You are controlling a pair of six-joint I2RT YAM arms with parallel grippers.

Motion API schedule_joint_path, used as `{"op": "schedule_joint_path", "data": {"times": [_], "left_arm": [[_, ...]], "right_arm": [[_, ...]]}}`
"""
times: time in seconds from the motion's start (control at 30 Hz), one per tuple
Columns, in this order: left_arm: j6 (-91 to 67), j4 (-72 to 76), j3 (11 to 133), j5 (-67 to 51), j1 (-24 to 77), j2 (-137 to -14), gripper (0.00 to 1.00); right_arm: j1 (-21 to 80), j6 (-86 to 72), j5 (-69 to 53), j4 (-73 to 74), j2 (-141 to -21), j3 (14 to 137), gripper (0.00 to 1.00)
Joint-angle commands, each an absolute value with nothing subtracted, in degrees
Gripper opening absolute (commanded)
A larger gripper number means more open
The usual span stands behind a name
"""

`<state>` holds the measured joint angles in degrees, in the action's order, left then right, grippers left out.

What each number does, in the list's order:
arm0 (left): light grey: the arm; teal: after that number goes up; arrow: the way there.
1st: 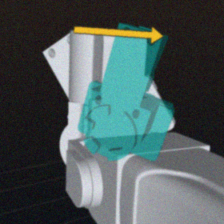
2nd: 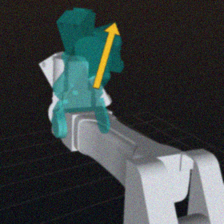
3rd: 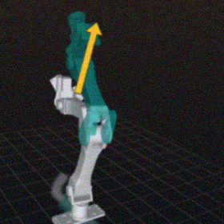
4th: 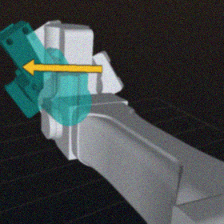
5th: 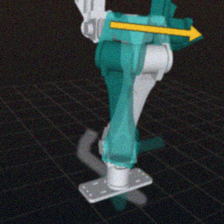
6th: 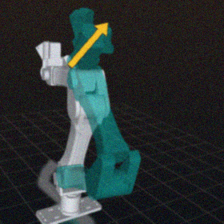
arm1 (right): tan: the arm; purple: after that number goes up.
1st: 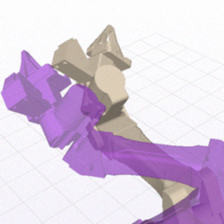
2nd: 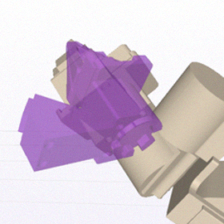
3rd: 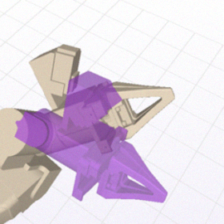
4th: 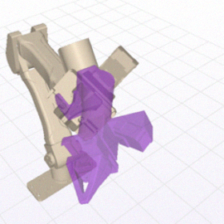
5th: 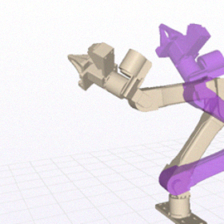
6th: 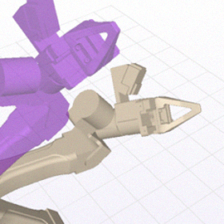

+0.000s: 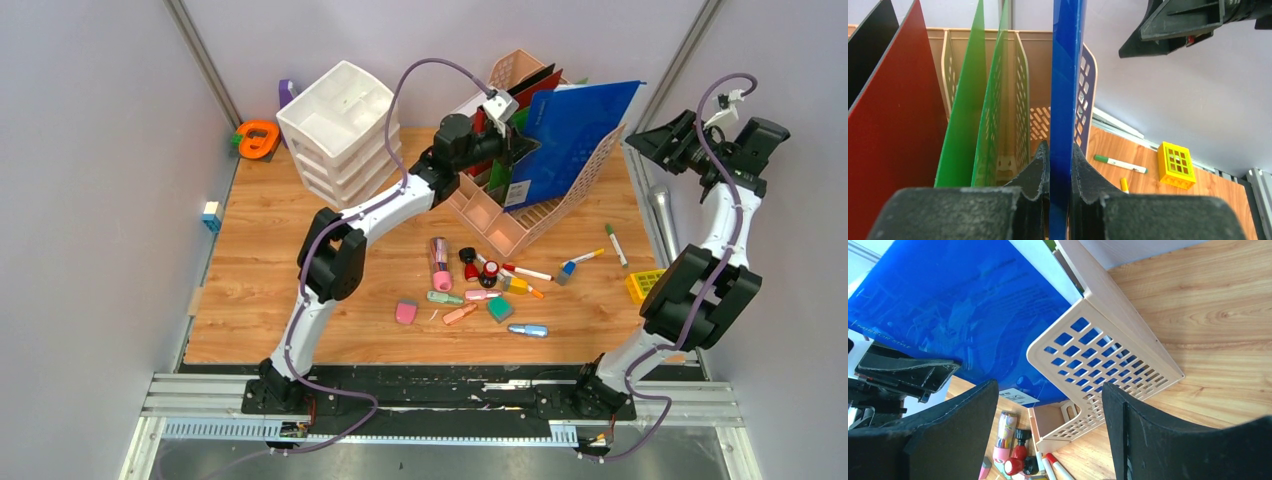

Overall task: Organize the desk
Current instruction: Place the folder in the storage box.

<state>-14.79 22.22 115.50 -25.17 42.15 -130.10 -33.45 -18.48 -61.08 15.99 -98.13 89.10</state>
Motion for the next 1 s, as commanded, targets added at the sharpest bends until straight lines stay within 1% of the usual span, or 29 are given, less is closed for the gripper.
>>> {"op": "schedule_joint_path", "data": {"times": [0.0,0.3,0.5,0.67,0.83,0.93,0.97], "left_arm": [[-15.3,28.8,113.5,-23.7,44.5,-131.0,0.00],[-17.3,34.2,112.0,-21.4,45.2,-131.8,0.00],[-18.9,35.4,114.5,-20.9,45.3,-132.7,0.00],[-18.7,37.0,114.5,-22.6,45.3,-134.0,0.00],[-15.9,38.1,111.2,-23.7,45.4,-134.5,0.00],[-13.4,38.2,109.3,-27.1,45.4,-134.2,0.00],[-12.9,37.0,109.1,-27.8,45.4,-133.7,0.06]], "right_arm": [[-33.0,-16.6,-62.0,15.0,-96.0,87.3,0.77],[-30.9,-16.6,-62.1,14.6,-97.3,87.1,0.77],[-30.7,-16.4,-61.5,14.6,-97.2,86.7,0.77],[-30.7,-16.7,-61.3,14.6,-97.3,86.1,0.77],[-30.7,-16.5,-61.1,14.7,-96.7,85.7,0.77],[-30.7,-16.1,-61.3,15.3,-96.4,85.6,0.77],[-30.7,-15.8,-61.4,15.6,-96.2,85.8,0.77]]}}
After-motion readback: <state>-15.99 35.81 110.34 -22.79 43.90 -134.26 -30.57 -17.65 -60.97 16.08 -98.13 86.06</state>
